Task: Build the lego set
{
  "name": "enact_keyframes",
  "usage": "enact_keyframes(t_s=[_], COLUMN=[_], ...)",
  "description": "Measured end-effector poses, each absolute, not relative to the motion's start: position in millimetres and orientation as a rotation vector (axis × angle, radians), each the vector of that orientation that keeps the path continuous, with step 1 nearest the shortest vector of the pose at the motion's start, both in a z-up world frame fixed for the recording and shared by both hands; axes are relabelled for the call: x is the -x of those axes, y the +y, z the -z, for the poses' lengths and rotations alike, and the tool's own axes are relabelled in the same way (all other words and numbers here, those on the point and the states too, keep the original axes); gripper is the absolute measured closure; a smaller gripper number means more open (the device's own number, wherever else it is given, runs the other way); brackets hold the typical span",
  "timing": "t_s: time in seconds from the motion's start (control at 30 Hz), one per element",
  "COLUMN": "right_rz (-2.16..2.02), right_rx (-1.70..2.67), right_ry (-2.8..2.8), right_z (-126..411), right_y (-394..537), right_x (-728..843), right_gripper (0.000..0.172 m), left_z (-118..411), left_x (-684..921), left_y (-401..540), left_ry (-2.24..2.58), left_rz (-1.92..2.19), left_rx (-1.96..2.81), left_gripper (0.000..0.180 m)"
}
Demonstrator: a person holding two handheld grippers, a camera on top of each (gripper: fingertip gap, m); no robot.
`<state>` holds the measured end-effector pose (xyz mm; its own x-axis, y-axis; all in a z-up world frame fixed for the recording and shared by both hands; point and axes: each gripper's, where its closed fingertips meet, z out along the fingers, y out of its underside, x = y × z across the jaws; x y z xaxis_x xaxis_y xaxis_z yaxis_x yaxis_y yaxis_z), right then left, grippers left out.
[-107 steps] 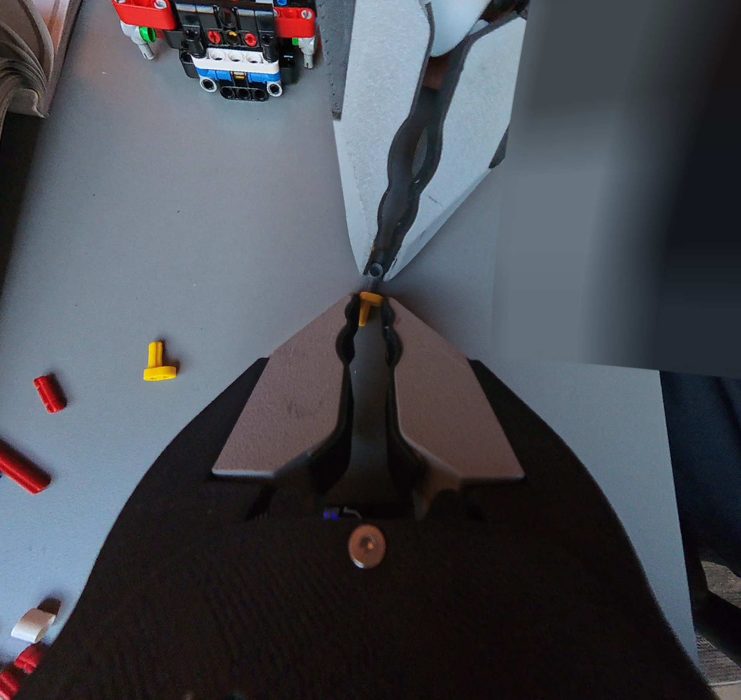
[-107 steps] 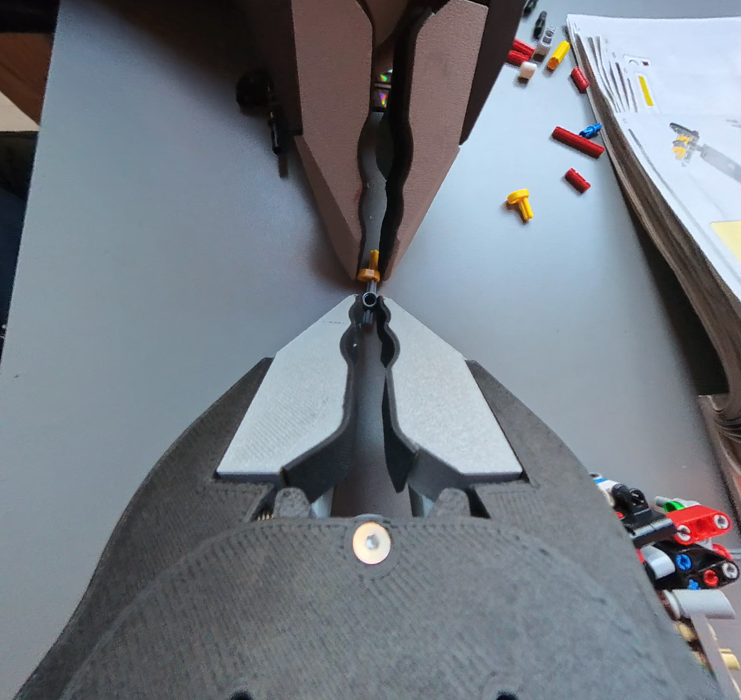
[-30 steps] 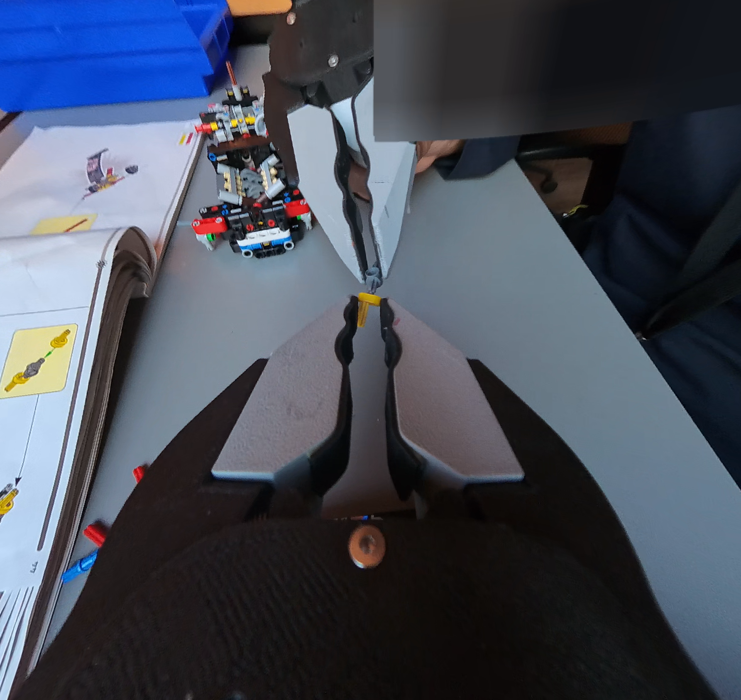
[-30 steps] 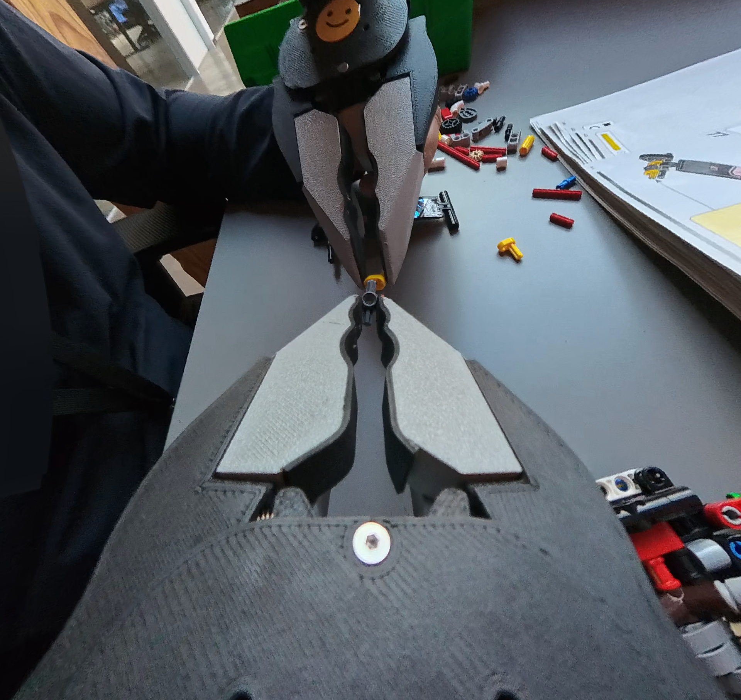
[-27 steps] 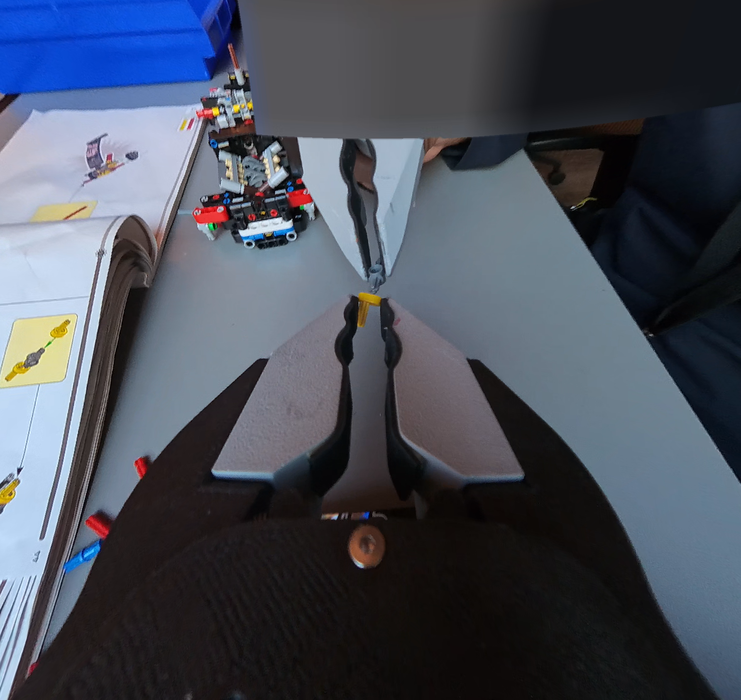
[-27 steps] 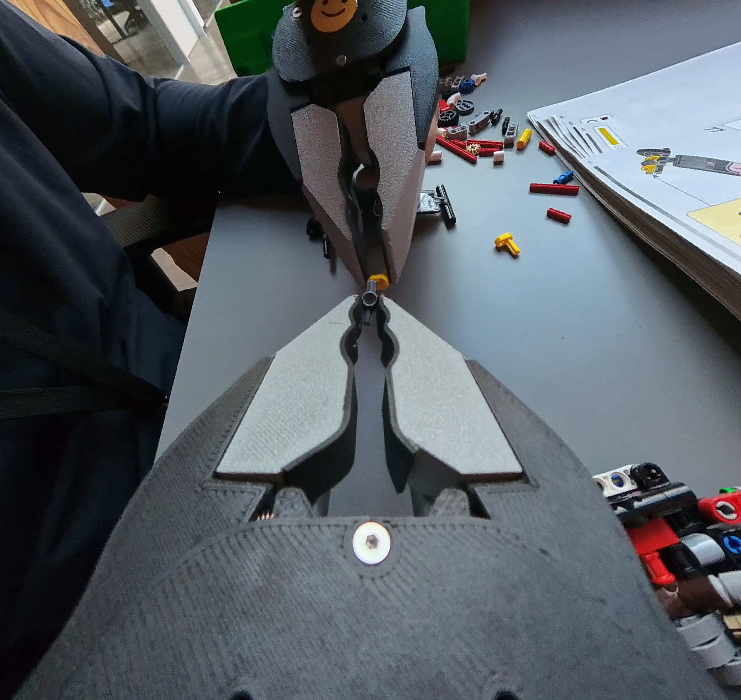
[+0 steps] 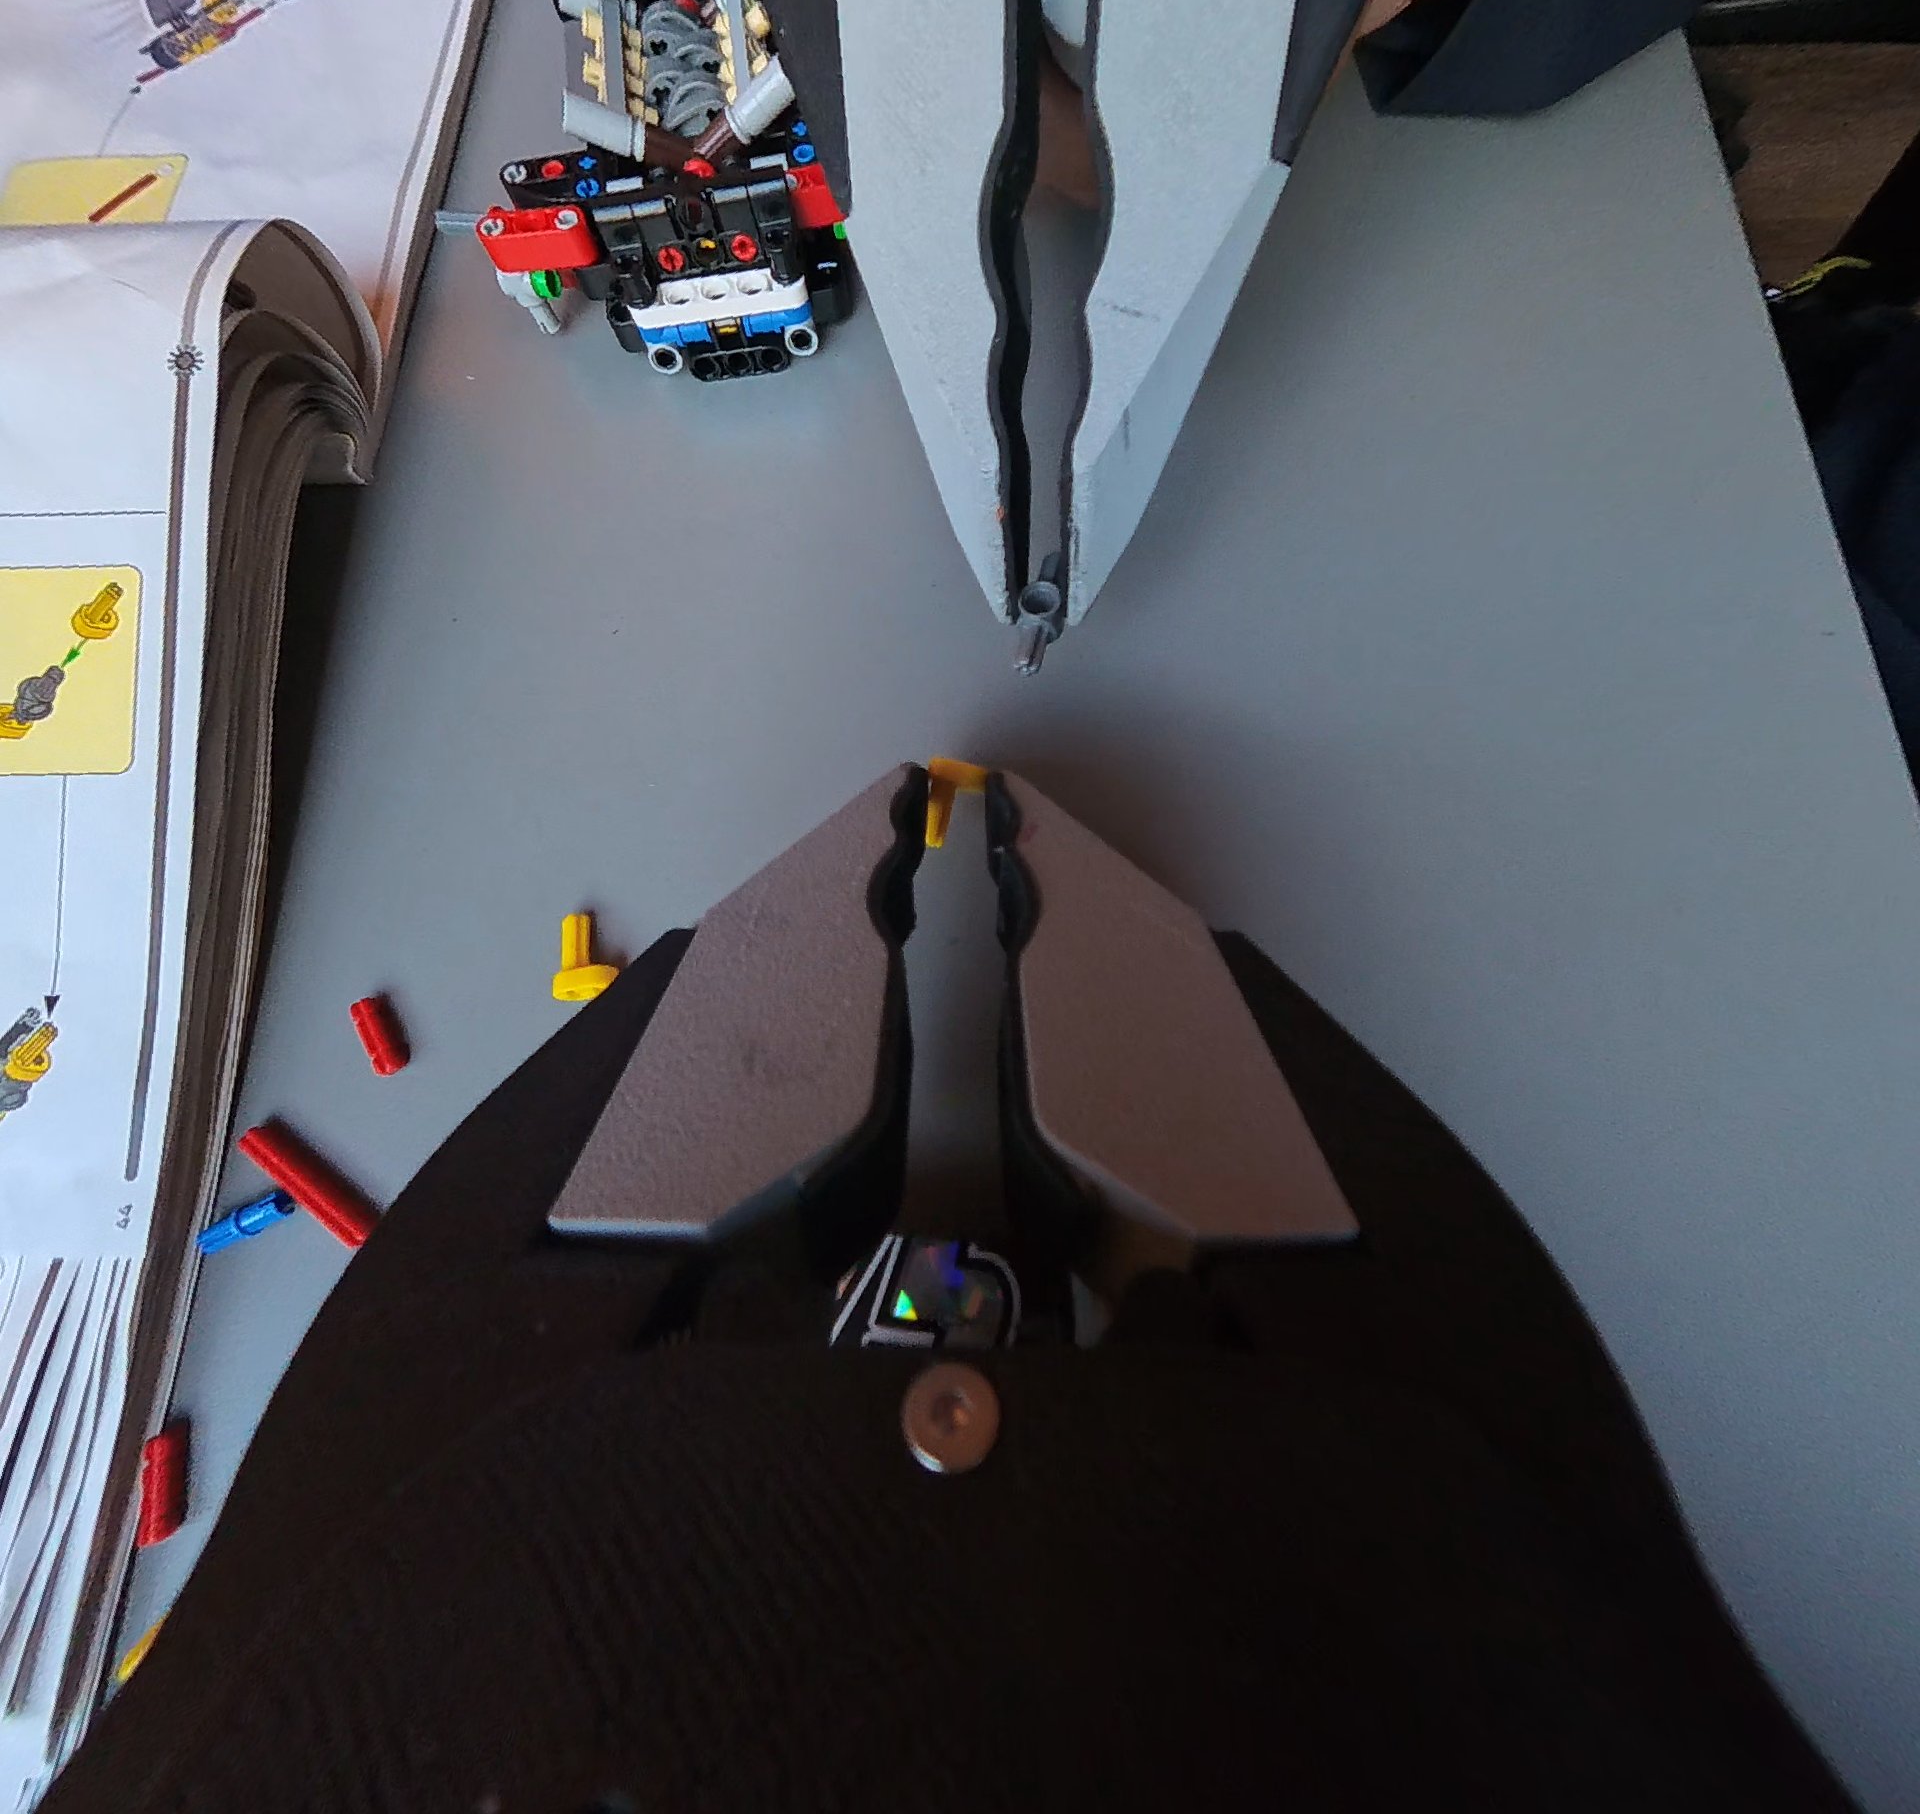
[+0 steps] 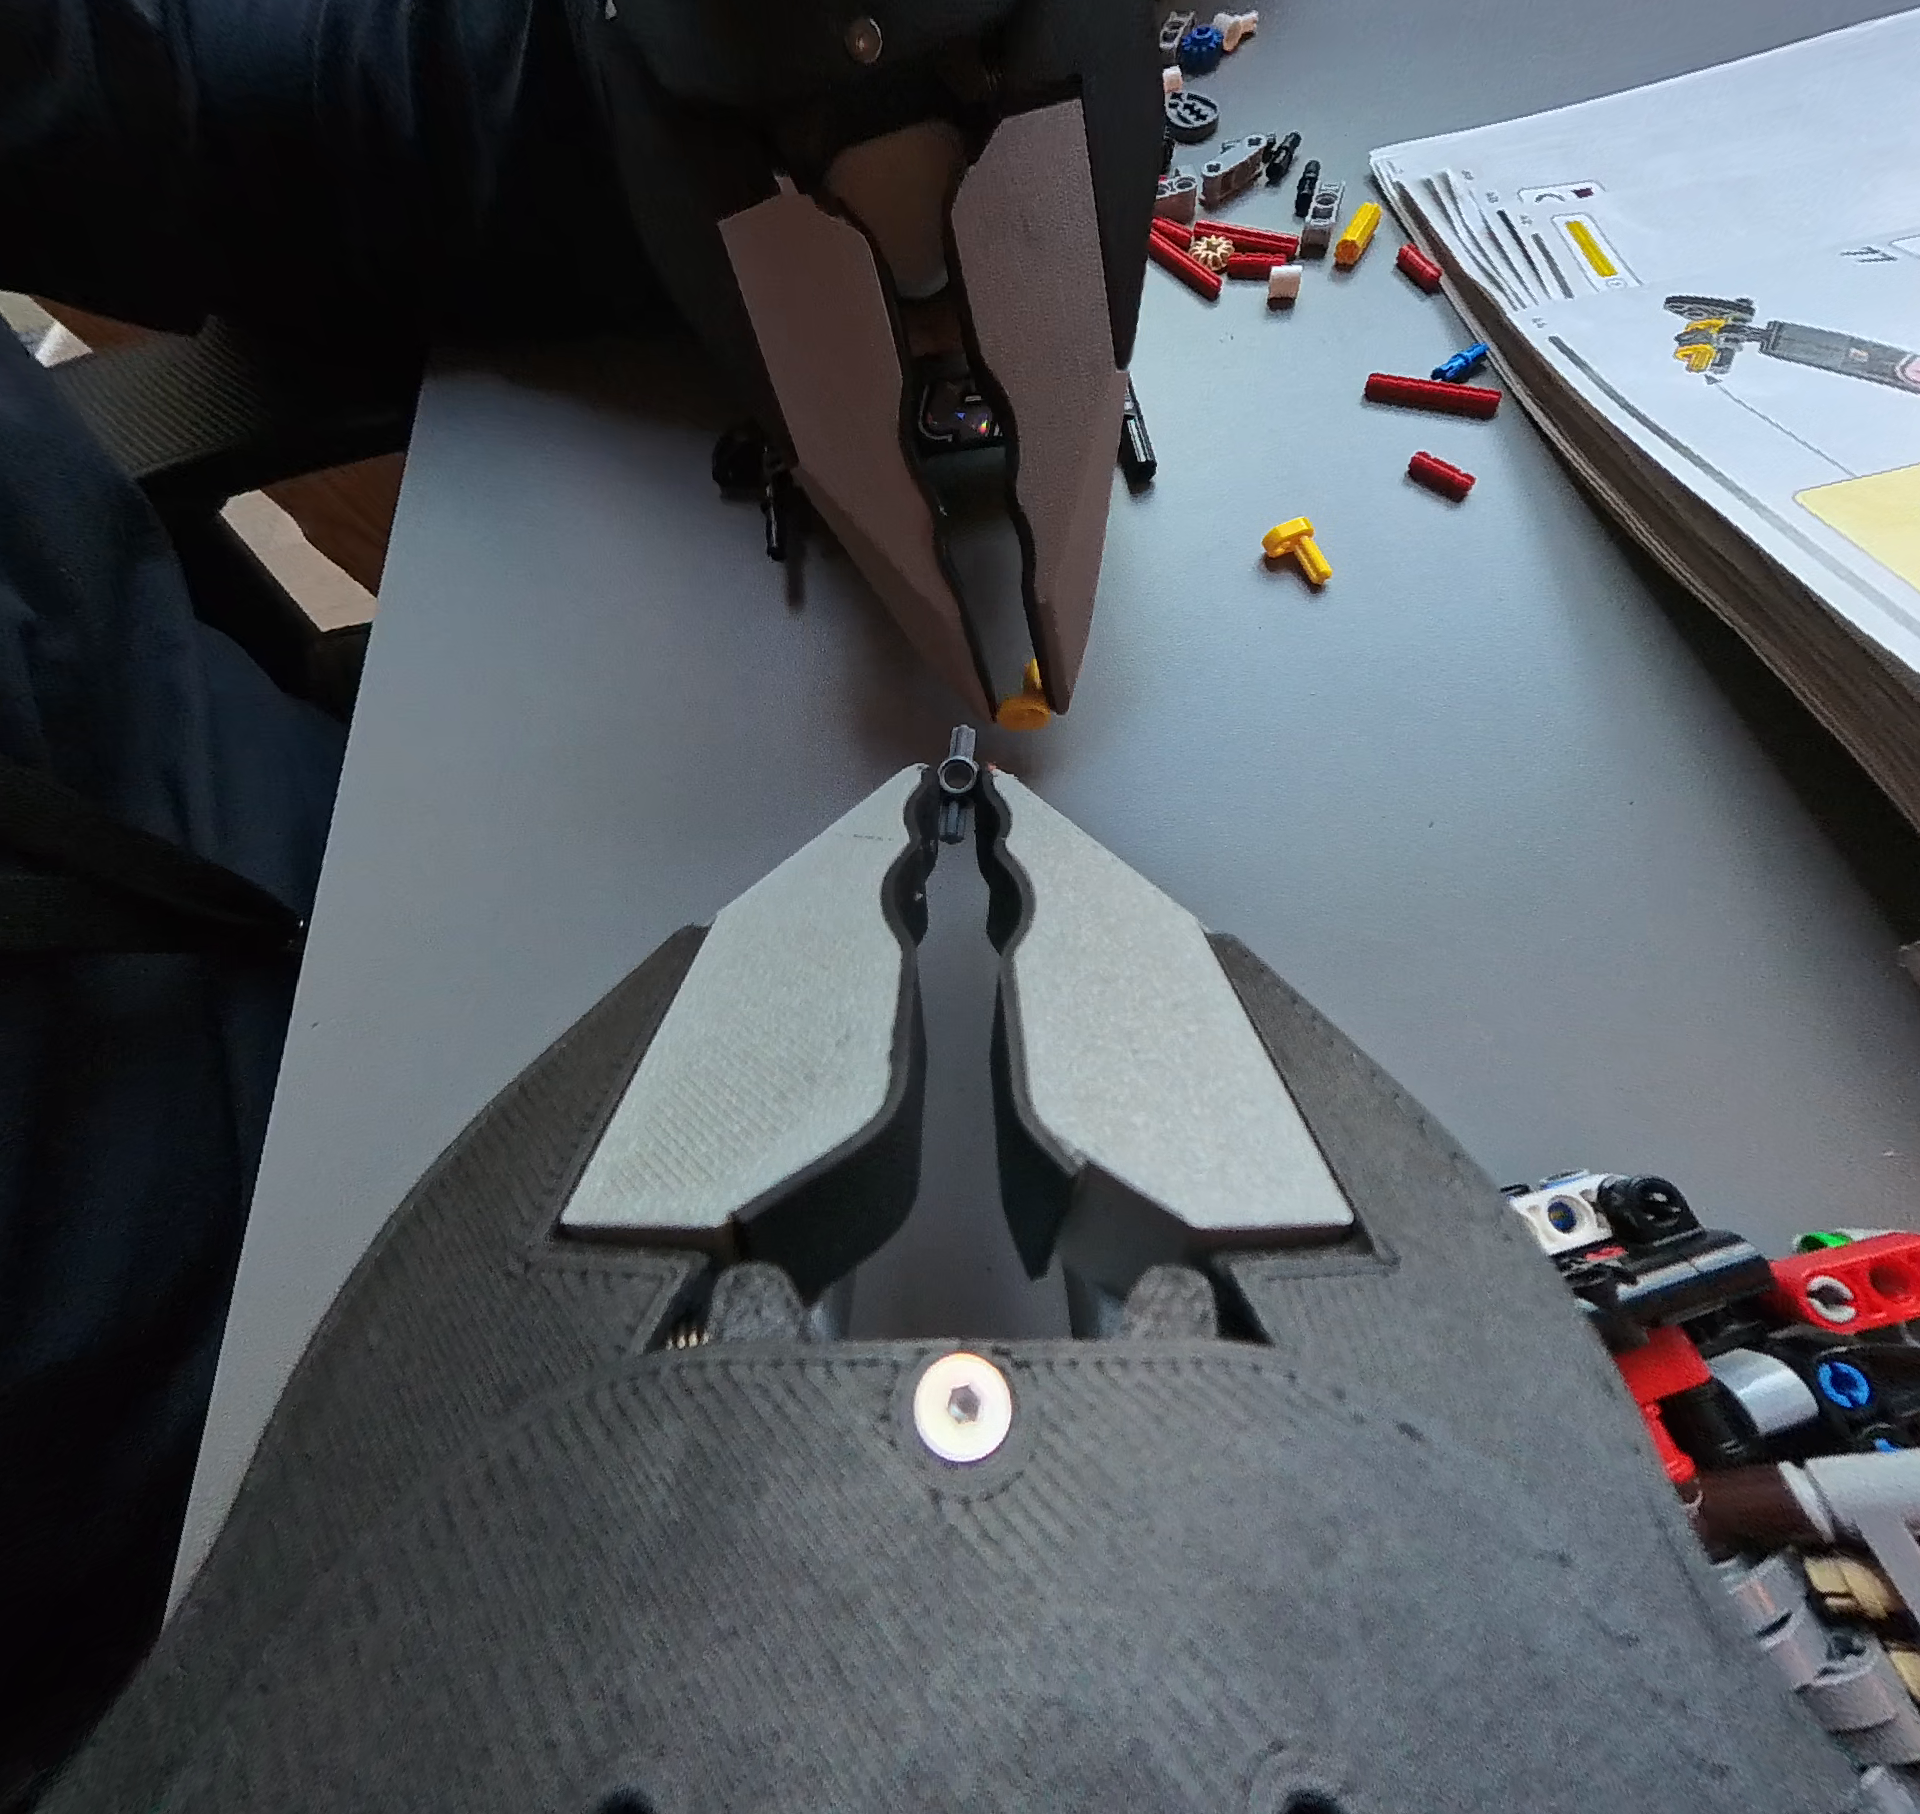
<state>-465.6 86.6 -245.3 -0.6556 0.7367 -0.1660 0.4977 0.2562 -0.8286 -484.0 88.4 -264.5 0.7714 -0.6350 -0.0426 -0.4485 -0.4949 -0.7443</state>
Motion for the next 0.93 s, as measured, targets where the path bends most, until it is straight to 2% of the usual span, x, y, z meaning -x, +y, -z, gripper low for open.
enact_keyframes(t_s=[0.47,0.63,0.93], right_rz=[-1.372,-1.393,-1.335], right_rx=[1.097,0.990,1.141], right_ry=[-2.215,-2.107,-2.231], right_z=[234,215,244], right_y=[89,94,96], right_x=[466,469,472], right_gripper=[0.168,0.168,0.168], left_z=[272,272,273], left_x=[486,489,487], left_y=[88,90,89], left_ry=[0.826,0.831,0.752], left_rz=[0.195,0.182,0.295], left_rx=[2.224,2.202,2.239], left_gripper=[0.172,0.172,0.172])
